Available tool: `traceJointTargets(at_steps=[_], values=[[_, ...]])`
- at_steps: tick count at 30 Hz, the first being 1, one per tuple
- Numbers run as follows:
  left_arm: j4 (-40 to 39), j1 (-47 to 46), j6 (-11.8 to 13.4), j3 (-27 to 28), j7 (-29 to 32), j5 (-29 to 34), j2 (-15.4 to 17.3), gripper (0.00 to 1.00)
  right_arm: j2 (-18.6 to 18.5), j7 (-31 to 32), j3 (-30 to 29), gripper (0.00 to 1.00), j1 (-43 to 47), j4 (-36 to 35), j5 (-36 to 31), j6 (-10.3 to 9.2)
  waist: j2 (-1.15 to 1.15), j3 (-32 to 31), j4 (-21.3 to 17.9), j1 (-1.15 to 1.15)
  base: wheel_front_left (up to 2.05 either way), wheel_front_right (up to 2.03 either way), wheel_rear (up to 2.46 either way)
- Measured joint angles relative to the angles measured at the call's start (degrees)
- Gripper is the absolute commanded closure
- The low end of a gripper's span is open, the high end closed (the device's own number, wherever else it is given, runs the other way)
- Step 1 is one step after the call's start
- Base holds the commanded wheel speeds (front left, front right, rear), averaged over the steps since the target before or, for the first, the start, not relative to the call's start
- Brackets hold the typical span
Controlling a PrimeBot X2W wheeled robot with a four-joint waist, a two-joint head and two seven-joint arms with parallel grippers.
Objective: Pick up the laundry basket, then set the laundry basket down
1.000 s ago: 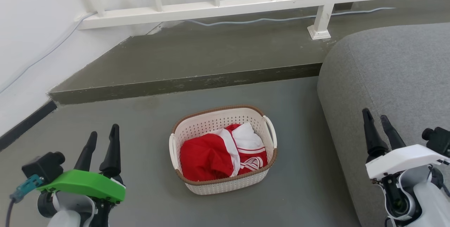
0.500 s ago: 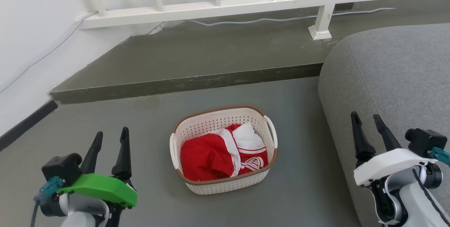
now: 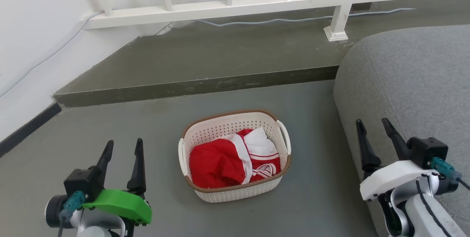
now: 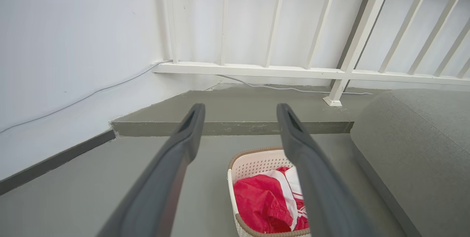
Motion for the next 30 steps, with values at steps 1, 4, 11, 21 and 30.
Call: traceJointTargets(at_steps=[1, 4, 11, 21, 30], values=[[0.1, 0.1, 0.1, -0.1, -0.3, 0.8, 0.0, 0.0, 0.0, -0.2, 0.2, 0.0, 0.0, 0.0, -0.9, -0.19, 0.0, 0.0, 0.0, 0.0, 0.0, 0.0, 0.0], [0.4, 0.3, 0.6, -0.2, -0.7, 2.3, -0.2, 0.0, 0.0, -0.8, 0.7, 0.0, 0.0, 0.0, -2.6, -0.54, 0.0, 0.1, 0.1, 0.0, 0.0, 0.0, 0.0], [1.4, 0.4, 1.3, -0.3, -1.9, 4.9, -0.7, 0.0, 0.2, -1.8, 0.8, 0.0, 0.0, 0.0, -5.0, -1.53, 0.0, 0.2, 0.2, 0.0, 0.0, 0.0, 0.0], [3.0, 0.5, 1.9, -0.2, -2.4, 7.0, -1.4, 0.0, 0.5, -2.7, 0.4, 0.0, 0.1, 0.0, -7.4, -2.02, 0.0, 0.2, 0.5, 0.0, 0.0, 0.0, 0.0], [3.7, 0.5, 1.9, -0.1, -2.4, 7.0, -1.5, 0.0, 0.7, -2.7, -0.3, 0.0, 0.2, 0.0, -7.1, -2.04, 0.0, 0.2, 0.6, 0.0, 0.0, 0.0, 0.0]])
